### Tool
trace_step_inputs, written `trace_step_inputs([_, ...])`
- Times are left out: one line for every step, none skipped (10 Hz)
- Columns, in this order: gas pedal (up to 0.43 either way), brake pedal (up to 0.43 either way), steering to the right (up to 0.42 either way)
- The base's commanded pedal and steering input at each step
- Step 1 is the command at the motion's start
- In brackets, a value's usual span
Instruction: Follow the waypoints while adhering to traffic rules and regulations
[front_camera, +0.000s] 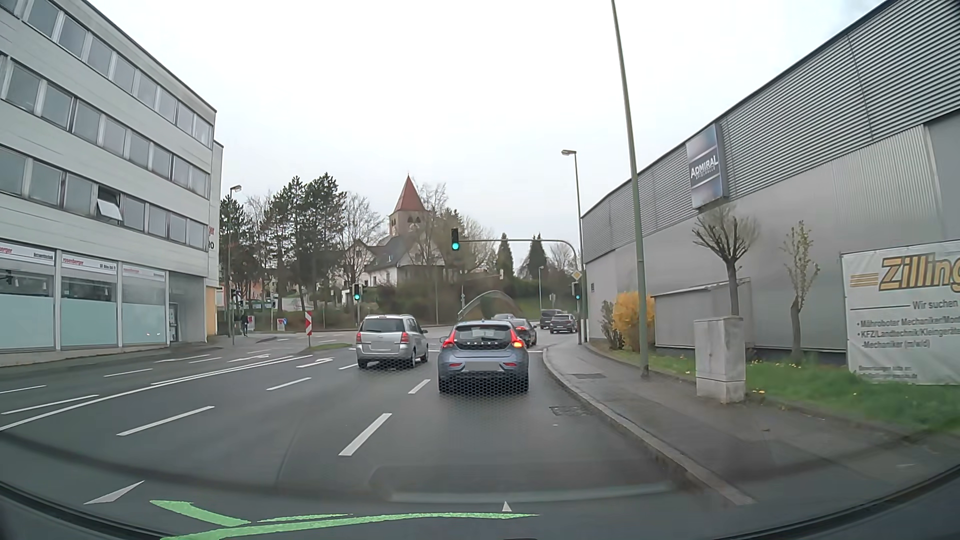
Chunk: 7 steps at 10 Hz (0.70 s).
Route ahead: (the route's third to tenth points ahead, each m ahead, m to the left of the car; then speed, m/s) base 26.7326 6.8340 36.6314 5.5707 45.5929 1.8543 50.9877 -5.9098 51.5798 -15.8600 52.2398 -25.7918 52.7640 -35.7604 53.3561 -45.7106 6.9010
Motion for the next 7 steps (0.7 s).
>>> trace_step_inputs([0.197, 0.000, -0.001])
trace_step_inputs([0.189, 0.000, 0.000])
trace_step_inputs([0.157, 0.000, 0.000])
trace_step_inputs([0.130, 0.000, 0.001])
trace_step_inputs([0.118, 0.000, 0.003])
trace_step_inputs([0.087, 0.000, 0.003])
trace_step_inputs([0.079, 0.000, 0.004])
